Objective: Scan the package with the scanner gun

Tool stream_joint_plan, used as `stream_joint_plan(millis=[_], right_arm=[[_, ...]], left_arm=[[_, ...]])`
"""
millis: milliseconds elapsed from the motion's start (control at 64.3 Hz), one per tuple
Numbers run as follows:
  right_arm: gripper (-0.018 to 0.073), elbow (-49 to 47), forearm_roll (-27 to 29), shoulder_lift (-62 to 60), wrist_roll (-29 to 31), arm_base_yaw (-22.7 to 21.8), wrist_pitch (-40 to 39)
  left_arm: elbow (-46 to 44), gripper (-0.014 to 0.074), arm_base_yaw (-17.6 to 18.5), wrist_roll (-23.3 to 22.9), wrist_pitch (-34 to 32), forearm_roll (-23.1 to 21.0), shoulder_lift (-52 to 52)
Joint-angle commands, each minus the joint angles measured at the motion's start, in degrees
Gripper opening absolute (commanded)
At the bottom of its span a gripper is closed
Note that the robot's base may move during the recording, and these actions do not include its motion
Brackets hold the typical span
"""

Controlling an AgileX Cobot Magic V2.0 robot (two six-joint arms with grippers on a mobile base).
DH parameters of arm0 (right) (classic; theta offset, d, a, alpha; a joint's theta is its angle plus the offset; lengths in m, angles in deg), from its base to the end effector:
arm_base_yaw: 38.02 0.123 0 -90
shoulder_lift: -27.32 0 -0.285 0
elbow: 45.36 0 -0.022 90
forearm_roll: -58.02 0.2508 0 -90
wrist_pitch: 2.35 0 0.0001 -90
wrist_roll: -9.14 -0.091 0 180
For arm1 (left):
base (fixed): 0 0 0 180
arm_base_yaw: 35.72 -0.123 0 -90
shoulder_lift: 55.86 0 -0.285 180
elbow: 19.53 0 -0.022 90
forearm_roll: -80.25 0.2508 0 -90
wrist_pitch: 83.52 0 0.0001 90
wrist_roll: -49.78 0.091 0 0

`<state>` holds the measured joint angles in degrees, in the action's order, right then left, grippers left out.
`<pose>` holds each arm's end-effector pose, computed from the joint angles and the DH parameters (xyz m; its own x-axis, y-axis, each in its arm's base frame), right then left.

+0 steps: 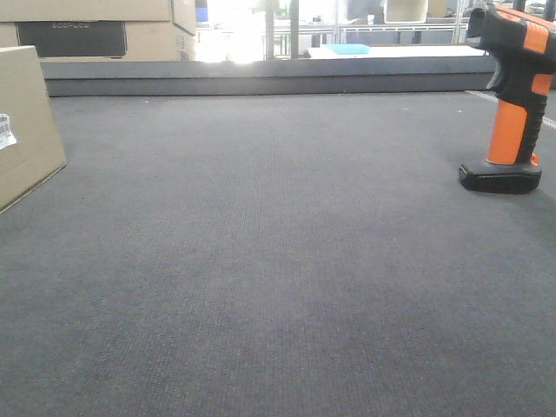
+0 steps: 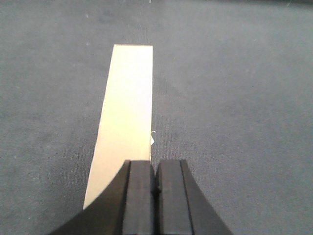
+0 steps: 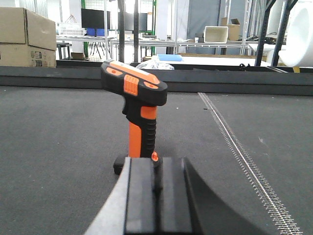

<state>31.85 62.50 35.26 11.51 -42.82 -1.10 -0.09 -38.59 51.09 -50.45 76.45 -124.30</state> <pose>0.0564 -0.0046 0.2111 0.0656 0.0314 -0.9974 0.0796 0.9962 0.0366 0.2230 0.0079 0.3725 -0.5119 -0.0584 -0.8571 -0.0358 0.9983 -0.0466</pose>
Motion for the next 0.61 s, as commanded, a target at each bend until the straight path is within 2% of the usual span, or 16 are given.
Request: stream_joint_plan(millis=[0, 187, 420, 513, 591], right_arm=[[-0.0169, 0.0, 0.1, -0.2, 0.5, -0.2, -0.9], [-0.0169, 0.0, 0.1, -0.2, 0.5, -0.2, -0.9], [-0.0169, 0.0, 0.1, -0.2, 0.5, -0.2, -0.9], [-0.0169, 0.0, 0.1, -0.2, 0.5, -0.2, -0.9], [-0.0169, 0.0, 0.1, -0.2, 0.5, -0.2, -0.9]], left_arm=[[-3.6, -0.0111, -0.2, 0.0, 3.0, -0.1, -4.0], [-13.5, -0.0111, -0.2, 0.0, 15.8, -0.3, -13.5], [-20.8, -0.0107, -1.7, 0.0, 19.4, -0.3, -19.2], [-20.9, -0.0028, -2.2, 0.0, 19.7, 0.4, -20.0], [-20.9, 0.0120, -2.2, 0.0, 19.9, 0.6, -20.8]])
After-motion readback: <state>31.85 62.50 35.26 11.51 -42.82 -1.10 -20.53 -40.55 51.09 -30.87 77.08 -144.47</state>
